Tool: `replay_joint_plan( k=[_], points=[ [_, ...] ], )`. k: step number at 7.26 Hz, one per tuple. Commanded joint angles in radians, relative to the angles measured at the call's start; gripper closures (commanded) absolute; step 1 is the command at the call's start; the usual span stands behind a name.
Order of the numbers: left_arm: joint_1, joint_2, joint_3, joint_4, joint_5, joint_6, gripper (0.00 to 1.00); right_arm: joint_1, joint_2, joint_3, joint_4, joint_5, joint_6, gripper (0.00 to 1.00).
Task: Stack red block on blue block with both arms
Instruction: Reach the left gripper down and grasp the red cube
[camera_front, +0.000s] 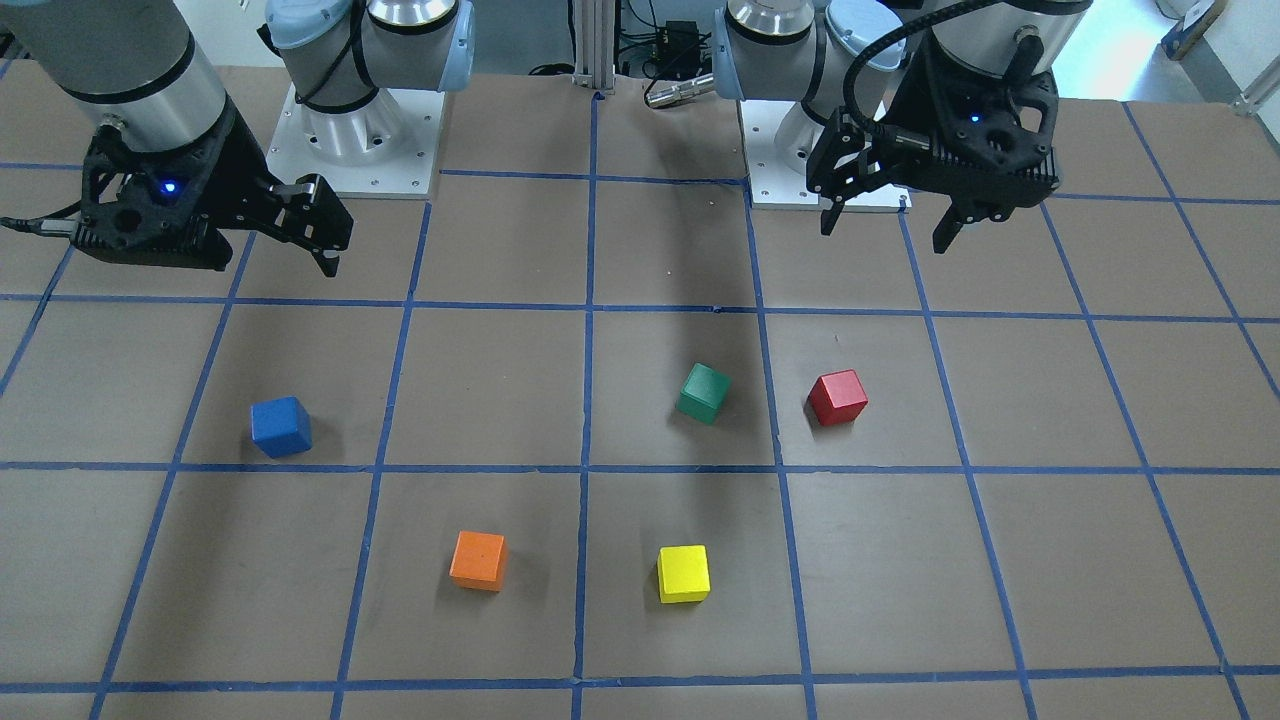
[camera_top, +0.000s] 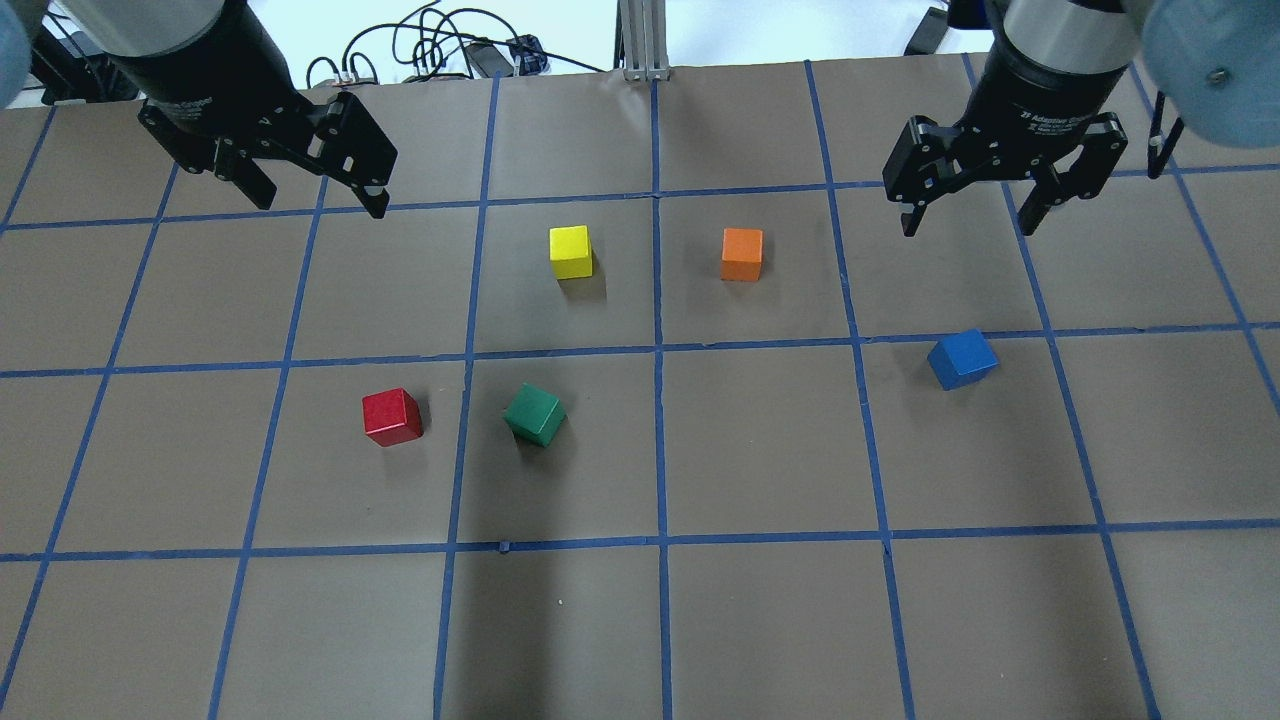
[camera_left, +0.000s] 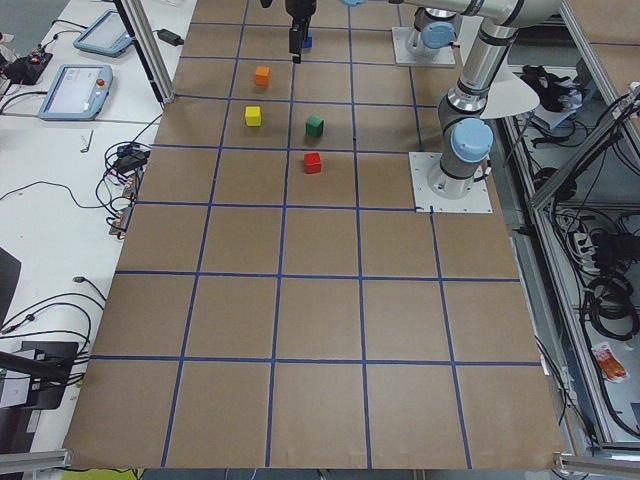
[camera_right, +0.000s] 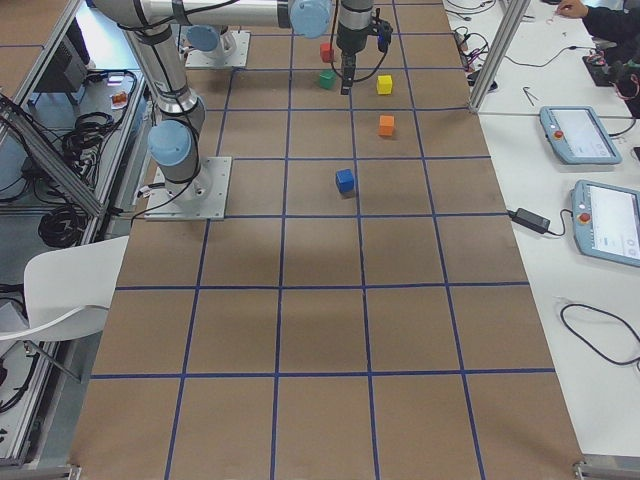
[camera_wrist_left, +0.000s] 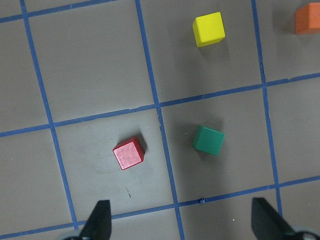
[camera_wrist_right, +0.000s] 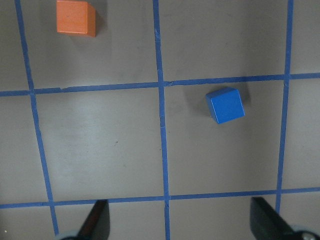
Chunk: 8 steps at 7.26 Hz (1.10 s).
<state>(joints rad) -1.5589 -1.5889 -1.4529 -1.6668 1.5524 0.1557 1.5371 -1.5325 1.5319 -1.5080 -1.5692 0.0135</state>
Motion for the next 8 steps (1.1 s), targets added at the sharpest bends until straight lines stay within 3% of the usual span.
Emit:
replay_joint_plan(
  k=[1,2,5,8],
  points=[
    [0.076,-0.054,-0.138,0.048,0.035,-0.008,0.0,0.0,-0.004,0.004,-0.001,-0.002,-0.001,0.0],
    [0.124,-0.06,-0.244,0.211,0.031,0.014,0.0,0.0,-0.005,0.004,-0.001,0.0,-0.001,0.0],
    [0.143,-0.144,-0.475,0.514,0.032,0.003,0.0,0.006,-0.008,0.01,0.002,0.001,0.002,0.0],
    [0.143,-0.218,-0.518,0.553,0.035,-0.071,0.0,0.005,-0.009,0.01,0.002,-0.002,-0.003,0.0]
  ],
)
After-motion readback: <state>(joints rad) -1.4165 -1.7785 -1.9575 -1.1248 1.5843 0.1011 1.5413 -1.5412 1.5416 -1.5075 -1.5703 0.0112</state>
